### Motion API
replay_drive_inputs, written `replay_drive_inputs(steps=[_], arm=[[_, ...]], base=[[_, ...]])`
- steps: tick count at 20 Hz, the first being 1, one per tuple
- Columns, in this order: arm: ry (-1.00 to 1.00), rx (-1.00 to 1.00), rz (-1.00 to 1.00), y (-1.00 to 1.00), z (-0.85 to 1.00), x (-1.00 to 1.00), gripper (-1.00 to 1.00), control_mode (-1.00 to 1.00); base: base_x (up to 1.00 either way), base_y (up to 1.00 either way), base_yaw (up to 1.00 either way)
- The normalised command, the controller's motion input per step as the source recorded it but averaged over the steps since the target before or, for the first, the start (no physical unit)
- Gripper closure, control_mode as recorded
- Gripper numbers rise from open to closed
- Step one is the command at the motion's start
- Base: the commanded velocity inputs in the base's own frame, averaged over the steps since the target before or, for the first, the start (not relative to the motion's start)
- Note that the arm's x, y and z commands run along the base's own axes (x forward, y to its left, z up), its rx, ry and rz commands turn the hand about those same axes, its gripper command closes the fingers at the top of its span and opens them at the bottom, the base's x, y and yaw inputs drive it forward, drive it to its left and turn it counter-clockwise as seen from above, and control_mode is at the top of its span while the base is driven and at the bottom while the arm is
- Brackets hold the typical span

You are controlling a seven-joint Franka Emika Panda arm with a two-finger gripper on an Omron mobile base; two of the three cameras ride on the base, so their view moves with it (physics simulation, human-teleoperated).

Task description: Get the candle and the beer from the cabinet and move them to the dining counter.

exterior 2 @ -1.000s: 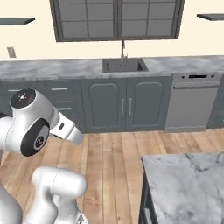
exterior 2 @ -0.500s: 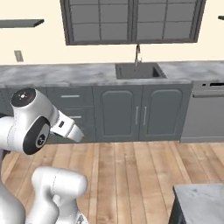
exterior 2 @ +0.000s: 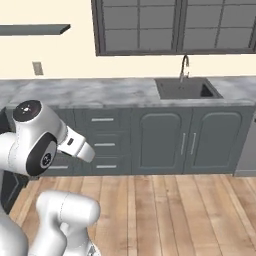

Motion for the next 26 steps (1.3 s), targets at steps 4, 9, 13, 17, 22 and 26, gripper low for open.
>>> replay_drive_inputs(steps=[4, 9, 13, 17, 22, 26], arm=[[0.00, 0.00, 0.00, 0.00, 0.00, 0.00, -1.00, 1.00], [0.00, 0.00, 0.00, 0.00, 0.00, 0.00, -1.00, 1.00], [0.00, 0.00, 0.00, 0.00, 0.00, 0.00, -1.00, 1.00], [0.00, 0.00, 0.00, 0.00, 0.00, 0.00, -1.00, 1.00], [0.00, 0.00, 0.00, 0.00, 0.00, 0.00, -1.00, 1.00], [0.00, 0.00, 0.00, 0.00, 0.00, 0.00, -1.00, 1.00]], base=[[0.31, 0.66, 0.23], [0.49, 0.35, 0.33], [0.62, 0.07, 0.43], [0.60, 0.10, 0.33], [0.60, 0.15, 0.23], [0.57, 0.33, 0.08]])
